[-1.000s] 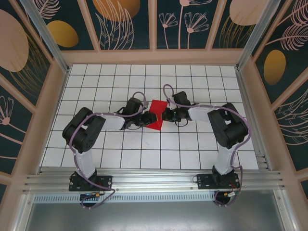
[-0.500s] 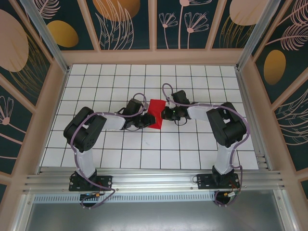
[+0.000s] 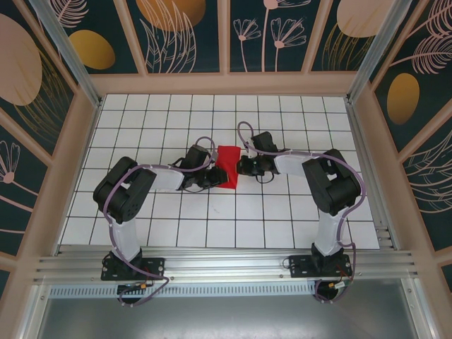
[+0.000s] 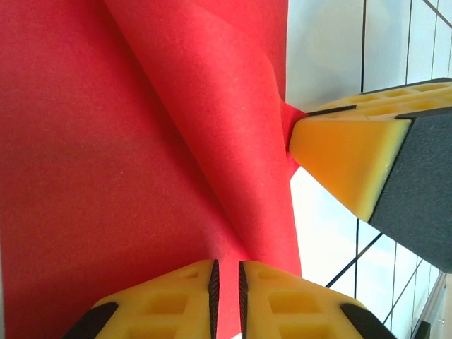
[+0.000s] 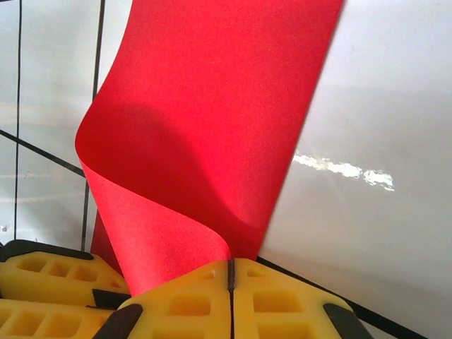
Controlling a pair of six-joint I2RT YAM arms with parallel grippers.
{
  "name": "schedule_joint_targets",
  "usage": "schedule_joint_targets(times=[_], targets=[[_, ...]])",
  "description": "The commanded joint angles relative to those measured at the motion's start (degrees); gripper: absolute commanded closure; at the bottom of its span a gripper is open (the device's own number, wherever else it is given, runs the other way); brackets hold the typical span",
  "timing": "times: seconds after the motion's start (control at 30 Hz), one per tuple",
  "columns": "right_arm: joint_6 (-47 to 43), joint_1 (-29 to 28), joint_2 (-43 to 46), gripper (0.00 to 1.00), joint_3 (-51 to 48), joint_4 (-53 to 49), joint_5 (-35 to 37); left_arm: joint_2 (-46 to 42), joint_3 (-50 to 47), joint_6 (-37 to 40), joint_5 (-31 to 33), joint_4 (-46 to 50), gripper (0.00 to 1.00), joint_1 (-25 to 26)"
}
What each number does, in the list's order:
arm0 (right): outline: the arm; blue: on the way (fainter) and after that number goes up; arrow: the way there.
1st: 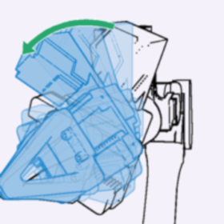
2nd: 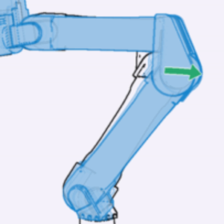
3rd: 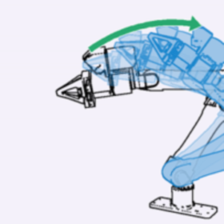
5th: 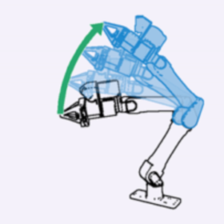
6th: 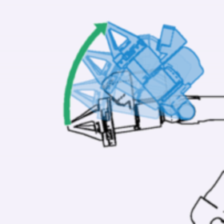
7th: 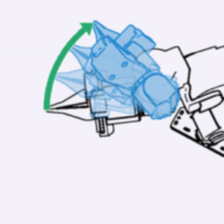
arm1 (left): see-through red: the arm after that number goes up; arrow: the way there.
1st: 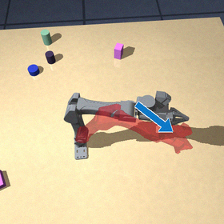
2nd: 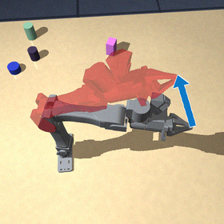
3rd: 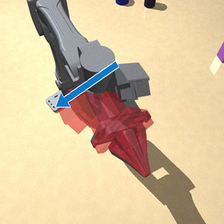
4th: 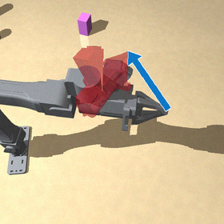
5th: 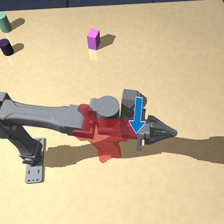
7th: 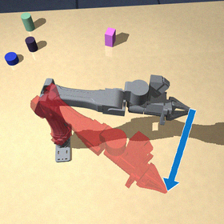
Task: Fold a paper plane with a square sheet of paper (pick it up from the middle)
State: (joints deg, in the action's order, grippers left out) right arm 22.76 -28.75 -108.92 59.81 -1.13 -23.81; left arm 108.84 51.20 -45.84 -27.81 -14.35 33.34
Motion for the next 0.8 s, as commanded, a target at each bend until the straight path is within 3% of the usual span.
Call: schedule_joint_targets(times=[0.0,0.77], targets=[[-1.32,-0.16,-1.66,0.93,1.96,-0.85,0.17,1.29,0.42,1.50,1.03,3.35,0.82,0.19],[-3.50,-0.16,-1.83,0.92,2.84,0.19,-3.10,1.33,0.44,2.82,2.70,5.66,0.89,0.23]])
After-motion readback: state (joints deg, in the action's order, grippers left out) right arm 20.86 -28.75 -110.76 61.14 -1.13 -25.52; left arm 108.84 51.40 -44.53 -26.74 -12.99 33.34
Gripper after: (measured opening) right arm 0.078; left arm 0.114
